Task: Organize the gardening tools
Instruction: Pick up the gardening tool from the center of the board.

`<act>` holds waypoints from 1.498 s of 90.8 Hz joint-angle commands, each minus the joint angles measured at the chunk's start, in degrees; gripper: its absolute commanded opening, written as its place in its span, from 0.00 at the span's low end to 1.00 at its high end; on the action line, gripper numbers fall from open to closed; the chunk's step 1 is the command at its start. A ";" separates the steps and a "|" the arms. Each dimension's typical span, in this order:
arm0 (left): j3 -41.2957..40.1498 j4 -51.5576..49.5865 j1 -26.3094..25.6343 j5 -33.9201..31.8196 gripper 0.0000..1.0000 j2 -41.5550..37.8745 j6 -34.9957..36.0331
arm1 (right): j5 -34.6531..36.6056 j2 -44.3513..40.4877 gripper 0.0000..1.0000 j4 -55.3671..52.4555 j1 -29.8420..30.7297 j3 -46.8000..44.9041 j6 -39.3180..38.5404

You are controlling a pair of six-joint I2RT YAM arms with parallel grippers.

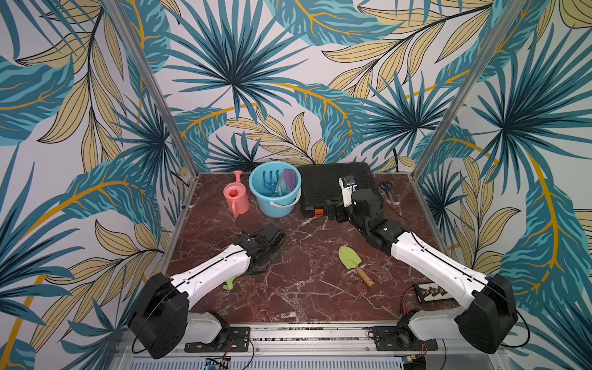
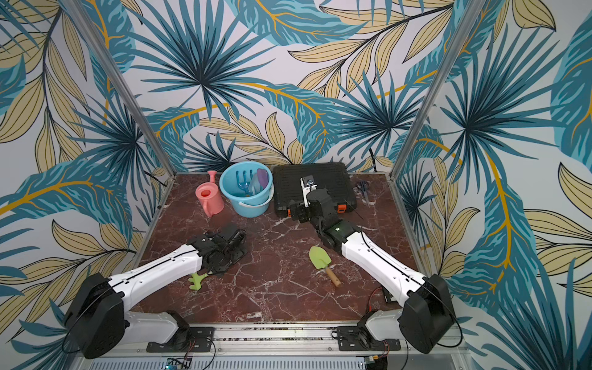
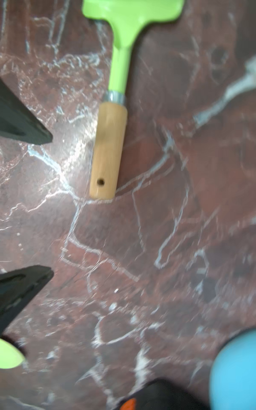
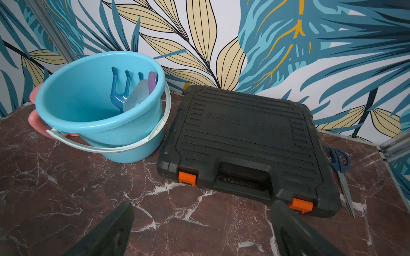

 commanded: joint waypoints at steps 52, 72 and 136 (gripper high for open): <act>-11.36 12.90 7.92 3.24 0.55 2.97 -14.11 | -0.78 -2.72 1.00 -0.89 0.14 -2.78 3.00; -10.19 9.80 7.89 3.86 0.35 2.78 -8.86 | -2.06 -0.68 0.99 -1.00 0.18 -0.93 3.38; 3.81 4.07 -1.88 -15.60 0.04 -7.65 31.01 | -17.21 8.23 0.96 -11.75 0.21 14.33 6.51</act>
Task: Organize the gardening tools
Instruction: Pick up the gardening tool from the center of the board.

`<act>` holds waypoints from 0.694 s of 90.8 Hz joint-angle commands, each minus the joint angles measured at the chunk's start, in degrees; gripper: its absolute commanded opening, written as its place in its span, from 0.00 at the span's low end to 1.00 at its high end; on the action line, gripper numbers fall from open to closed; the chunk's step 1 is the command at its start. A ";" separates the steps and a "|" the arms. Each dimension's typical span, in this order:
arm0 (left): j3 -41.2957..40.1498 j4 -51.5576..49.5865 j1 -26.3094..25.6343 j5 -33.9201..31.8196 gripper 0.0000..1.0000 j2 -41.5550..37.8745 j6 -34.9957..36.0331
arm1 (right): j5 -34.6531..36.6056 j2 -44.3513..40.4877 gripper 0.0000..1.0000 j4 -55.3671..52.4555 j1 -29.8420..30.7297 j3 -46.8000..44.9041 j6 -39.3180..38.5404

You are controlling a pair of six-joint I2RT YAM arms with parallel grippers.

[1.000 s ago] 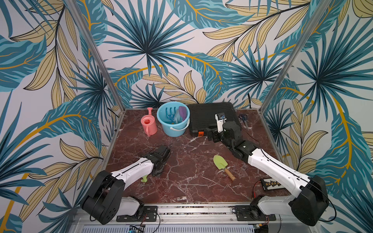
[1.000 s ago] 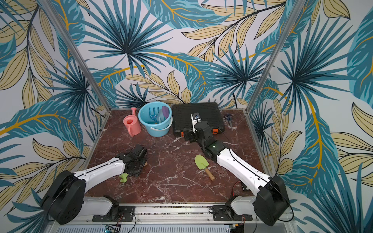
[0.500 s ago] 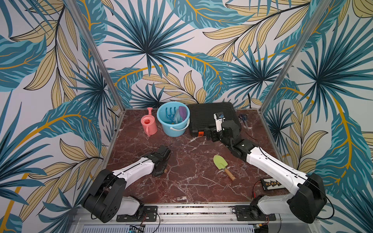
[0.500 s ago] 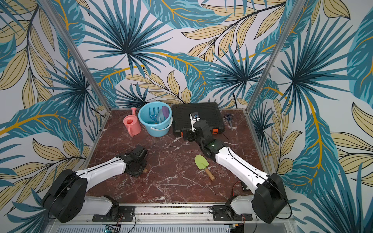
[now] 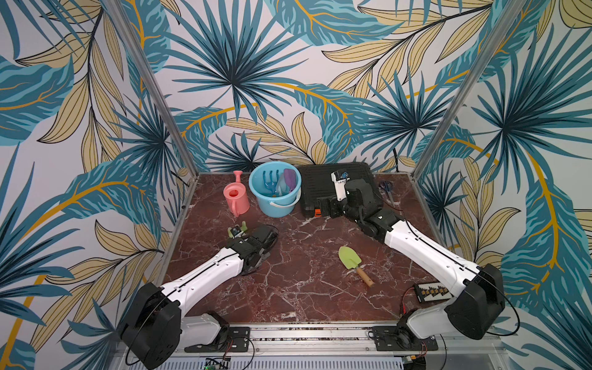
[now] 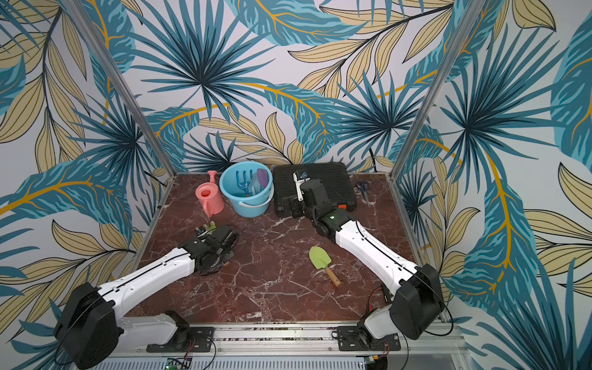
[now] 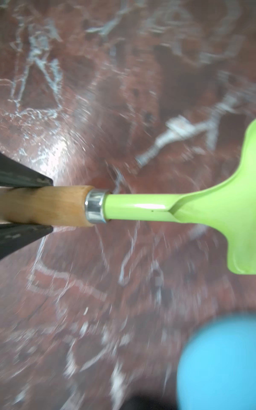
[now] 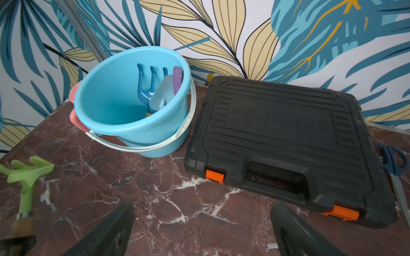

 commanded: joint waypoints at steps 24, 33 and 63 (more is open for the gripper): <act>6.37 14.26 -4.06 -3.32 0.04 -4.37 29.05 | -27.82 6.73 0.79 -3.20 0.17 10.14 5.33; 7.70 17.18 -5.59 -2.01 0.04 -4.18 32.67 | -32.65 8.76 0.68 -2.62 0.13 11.97 7.69; 8.88 22.20 -8.21 3.88 0.04 -3.08 34.16 | -38.61 11.36 0.54 4.63 0.19 12.39 15.65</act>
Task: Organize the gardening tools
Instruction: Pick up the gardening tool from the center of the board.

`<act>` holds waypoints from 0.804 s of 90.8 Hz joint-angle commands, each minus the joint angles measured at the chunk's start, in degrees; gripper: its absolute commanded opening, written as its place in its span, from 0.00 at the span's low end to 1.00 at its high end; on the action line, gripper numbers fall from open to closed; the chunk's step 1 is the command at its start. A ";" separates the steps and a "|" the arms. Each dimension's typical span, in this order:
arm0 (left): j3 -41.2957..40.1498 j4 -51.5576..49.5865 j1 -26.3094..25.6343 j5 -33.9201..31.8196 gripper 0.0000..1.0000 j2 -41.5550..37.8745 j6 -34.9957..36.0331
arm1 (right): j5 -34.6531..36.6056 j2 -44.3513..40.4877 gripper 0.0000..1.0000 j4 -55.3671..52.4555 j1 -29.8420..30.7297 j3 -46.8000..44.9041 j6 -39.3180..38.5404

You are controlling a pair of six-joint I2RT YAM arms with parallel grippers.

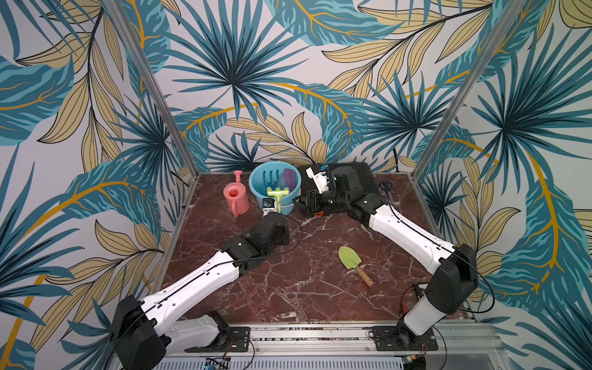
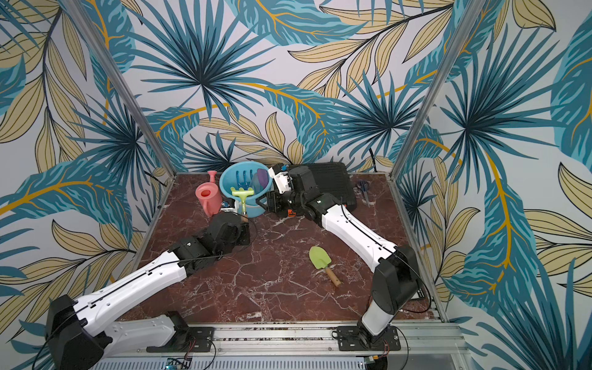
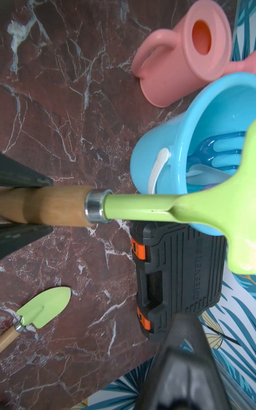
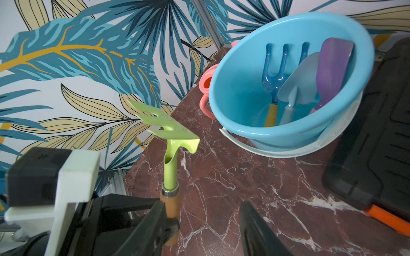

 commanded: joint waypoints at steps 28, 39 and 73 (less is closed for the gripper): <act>2.16 4.81 -2.63 3.72 0.04 1.04 2.89 | -2.71 1.35 0.45 4.69 0.01 0.98 5.04; 1.90 6.44 -2.87 4.58 0.04 0.65 2.55 | -3.48 1.68 0.39 6.53 -0.42 0.49 7.30; 1.51 8.29 -3.93 4.43 0.04 -0.31 2.62 | -4.34 3.09 0.37 10.92 -1.78 -1.12 13.48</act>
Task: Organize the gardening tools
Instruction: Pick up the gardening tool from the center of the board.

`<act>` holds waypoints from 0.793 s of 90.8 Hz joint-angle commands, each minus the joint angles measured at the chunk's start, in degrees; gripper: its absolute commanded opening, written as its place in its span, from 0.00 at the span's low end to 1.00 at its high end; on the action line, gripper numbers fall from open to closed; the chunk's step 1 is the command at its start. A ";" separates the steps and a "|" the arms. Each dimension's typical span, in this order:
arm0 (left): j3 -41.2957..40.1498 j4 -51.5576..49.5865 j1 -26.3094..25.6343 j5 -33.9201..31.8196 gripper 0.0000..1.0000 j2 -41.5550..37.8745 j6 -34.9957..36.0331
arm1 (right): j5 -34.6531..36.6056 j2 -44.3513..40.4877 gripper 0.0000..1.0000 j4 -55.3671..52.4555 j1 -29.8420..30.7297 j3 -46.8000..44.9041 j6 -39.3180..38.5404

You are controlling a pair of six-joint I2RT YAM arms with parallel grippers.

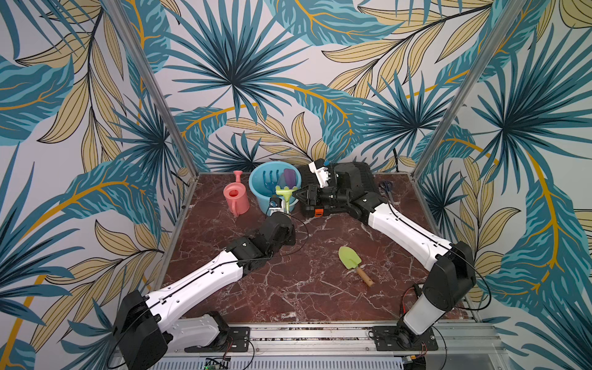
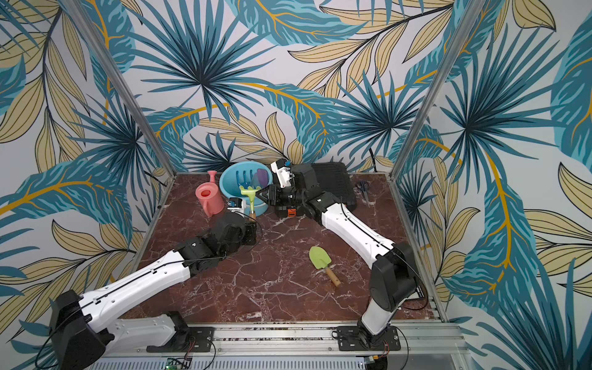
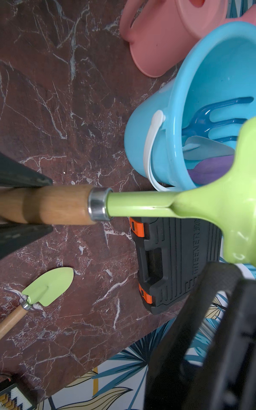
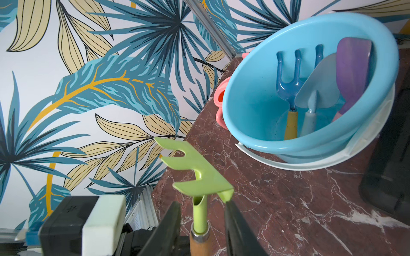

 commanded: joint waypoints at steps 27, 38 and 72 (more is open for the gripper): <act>1.38 2.44 -2.15 -2.20 0.03 -2.55 1.75 | 3.48 1.61 0.36 3.33 -1.06 -1.32 4.35; 1.08 3.96 -2.15 0.58 0.02 -2.44 2.72 | 2.44 1.78 0.35 4.28 -1.08 -1.58 4.74; 0.77 7.36 -2.23 6.59 0.01 -0.72 3.15 | -0.69 1.42 0.16 12.63 -1.67 -4.25 9.64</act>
